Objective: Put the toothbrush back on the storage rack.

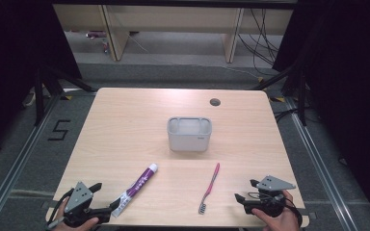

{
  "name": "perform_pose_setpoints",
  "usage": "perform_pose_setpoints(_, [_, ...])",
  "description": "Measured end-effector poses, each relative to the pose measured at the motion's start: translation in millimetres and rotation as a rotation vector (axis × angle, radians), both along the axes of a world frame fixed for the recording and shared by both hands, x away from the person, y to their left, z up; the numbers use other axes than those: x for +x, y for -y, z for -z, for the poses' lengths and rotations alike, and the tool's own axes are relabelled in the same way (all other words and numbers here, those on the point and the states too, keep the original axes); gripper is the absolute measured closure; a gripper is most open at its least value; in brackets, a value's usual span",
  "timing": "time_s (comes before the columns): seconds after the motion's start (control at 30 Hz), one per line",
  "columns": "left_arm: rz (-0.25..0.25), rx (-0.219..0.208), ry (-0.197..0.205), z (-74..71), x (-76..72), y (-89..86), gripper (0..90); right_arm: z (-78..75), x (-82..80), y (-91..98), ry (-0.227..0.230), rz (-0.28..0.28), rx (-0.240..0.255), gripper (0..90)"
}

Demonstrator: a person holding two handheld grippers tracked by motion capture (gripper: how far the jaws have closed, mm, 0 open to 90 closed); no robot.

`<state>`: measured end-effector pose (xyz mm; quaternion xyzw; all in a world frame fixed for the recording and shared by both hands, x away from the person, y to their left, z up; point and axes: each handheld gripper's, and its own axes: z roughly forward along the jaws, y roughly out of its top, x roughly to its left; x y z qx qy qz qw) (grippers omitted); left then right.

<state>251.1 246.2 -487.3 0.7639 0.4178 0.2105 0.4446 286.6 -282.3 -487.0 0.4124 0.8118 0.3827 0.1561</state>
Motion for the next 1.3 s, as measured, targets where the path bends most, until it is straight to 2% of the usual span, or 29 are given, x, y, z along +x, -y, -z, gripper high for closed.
perform_pose_setpoints(0.03, [0.000, 0.001, 0.002, 0.2, 0.1, 0.0, 14.7, 0.1, 0.4, 0.1, 0.007, 0.002, 0.000, 21.6])
perform_pose_setpoints(0.07, [0.000, 0.001, 0.001, 0.2, 0.1, 0.0, 14.7, -0.1, 0.4, -0.1, -0.007, 0.006, 0.001, 21.7])
perform_pose_setpoints(0.1, [0.000, 0.001, 0.001, 0.2, 0.1, 0.0, 14.7, -0.1, 2.7, 1.9, 0.024, -0.013, -0.024, 21.9])
perform_pose_setpoints(0.23, [-0.001, 0.003, 0.003, 0.2, 0.1, 0.2, 14.7, -0.8, 4.4, 1.8, 0.021, -0.039, -0.028, 23.0])
perform_pose_setpoints(0.3, [-0.002, 0.000, 0.001, 0.7, 0.3, 0.7, 14.7, -2.9, 6.0, 1.3, 0.036, -0.053, -0.032, 23.8])
perform_pose_setpoints(0.37, [0.000, 0.005, 0.000, 0.4, 0.3, 0.3, 14.7, -4.3, 6.0, 1.0, 0.027, -0.056, -0.039, 24.6])
perform_pose_setpoints(0.4, [0.000, 0.005, 0.002, 0.3, 0.3, 0.4, 14.7, -6.1, 8.4, 0.4, 0.050, -0.088, -0.056, 24.8])
perform_pose_setpoints(0.5, [0.000, 0.006, 0.003, 0.2, 0.2, 0.3, 14.7, -7.6, 8.3, -0.8, 0.047, -0.096, -0.061, 25.7])
perform_pose_setpoints(0.53, [-0.001, 0.005, 0.002, 0.4, 0.3, 0.1, 14.7, -9.1, 9.8, -1.6, 0.071, -0.119, -0.086, 26.6])
perform_pose_setpoints(0.63, [-0.001, 0.005, 0.002, 0.3, 0.2, 0.1, 14.7, -10.5, 10.1, -4.6, 0.065, -0.135, -0.098, 26.6])
perform_pose_setpoints(0.67, [0.000, 0.006, 0.003, 0.0, 0.0, 0.1, 14.7, -12.2, 12.0, -6.4, 0.073, -0.158, -0.116, 26.7])
perform_pose_setpoints(0.77, [0.000, 0.008, 0.003, -0.1, -0.2, 0.2, 14.7, -13.7, 12.8, -9.8, 0.079, -0.172, -0.121, 27.7])
perform_pose_setpoints(0.93, [-0.001, 0.008, 0.002, -0.1, -0.1, -0.1, 14.7, -15.5, 16.4, -20.4, 0.088, -0.241, -0.148, 30.1])
perform_pose_setpoints(1.1, [0.001, 0.007, 0.003, 0.2, 0.3, 0.3, 14.7, -17.1, 19.3, -27.6, 0.094, -0.282, -0.172, 32.0])
perform_pose_setpoints(1.3, [-0.001, 0.006, 0.002, 0.3, 0.2, -0.2, 14.7, -21.3, 23.4, -32.7, 0.097, -0.302, -0.182, 33.3])
